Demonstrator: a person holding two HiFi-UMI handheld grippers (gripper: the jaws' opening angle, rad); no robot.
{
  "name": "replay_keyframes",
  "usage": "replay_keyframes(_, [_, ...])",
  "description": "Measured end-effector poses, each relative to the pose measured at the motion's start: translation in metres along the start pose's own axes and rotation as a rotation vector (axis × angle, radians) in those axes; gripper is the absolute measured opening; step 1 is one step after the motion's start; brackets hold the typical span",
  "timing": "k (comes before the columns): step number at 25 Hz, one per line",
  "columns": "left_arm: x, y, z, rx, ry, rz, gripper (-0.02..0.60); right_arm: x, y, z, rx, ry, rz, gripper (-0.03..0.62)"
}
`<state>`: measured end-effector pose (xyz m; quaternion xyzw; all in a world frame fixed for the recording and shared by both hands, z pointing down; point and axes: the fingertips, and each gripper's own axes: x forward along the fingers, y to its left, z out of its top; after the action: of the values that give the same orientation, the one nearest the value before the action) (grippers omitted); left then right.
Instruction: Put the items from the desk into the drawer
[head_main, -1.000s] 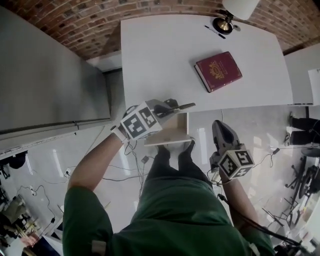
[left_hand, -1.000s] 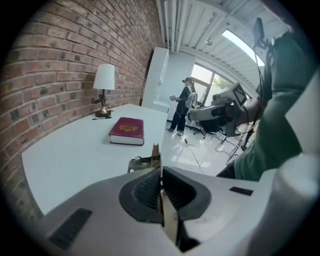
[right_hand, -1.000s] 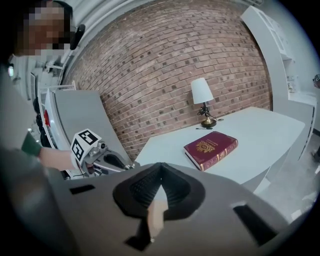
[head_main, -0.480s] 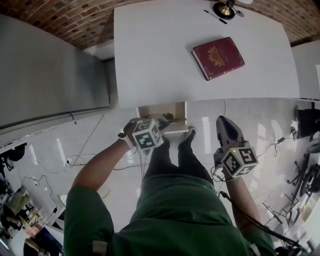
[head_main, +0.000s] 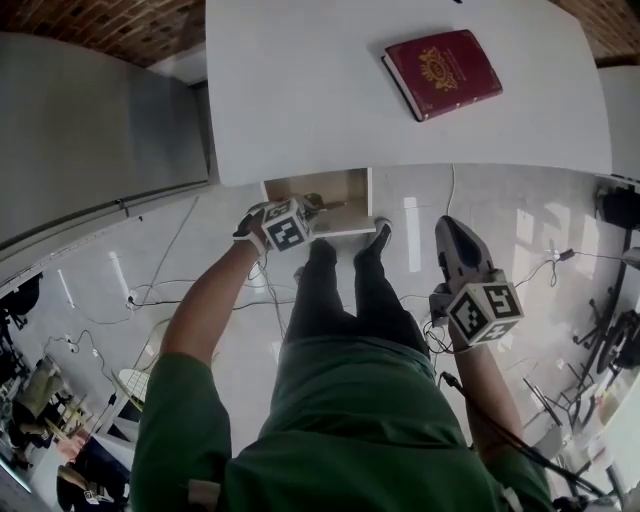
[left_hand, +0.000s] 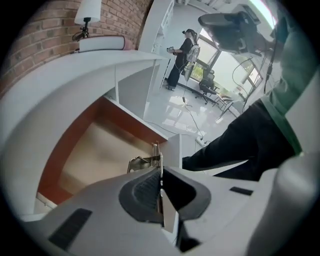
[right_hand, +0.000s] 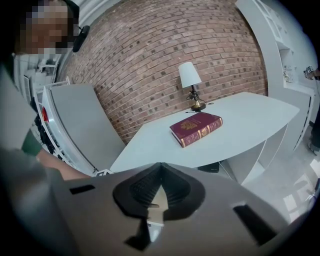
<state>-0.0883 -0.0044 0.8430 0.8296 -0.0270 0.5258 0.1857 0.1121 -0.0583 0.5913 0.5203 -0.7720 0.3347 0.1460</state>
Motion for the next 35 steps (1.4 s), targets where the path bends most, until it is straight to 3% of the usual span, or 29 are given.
replay_keyframes(10, [0.07,0.022,-0.02,-0.016,0.078,-0.058,0.011,0.007,-0.016,-0.04,0.037,0.05,-0.031,0.003])
replay_keyframes(19, [0.121,0.03,-0.034,0.076,0.159,-0.123,0.011,0.02,-0.027,-0.09,0.104,0.115,-0.031,0.003])
replay_keyframes(23, [0.136,0.054,-0.033,0.019,0.138,-0.093,0.011,0.027,-0.033,-0.112,0.135,0.151,-0.034,0.003])
replay_keyframes(27, [0.151,0.053,-0.044,-0.031,0.159,-0.112,0.011,0.031,-0.042,-0.121,0.158,0.151,-0.044,0.003])
replay_keyframes(35, [0.153,0.069,-0.062,-0.098,0.19,0.048,0.047,0.036,-0.052,-0.112,0.172,0.126,-0.052,0.003])
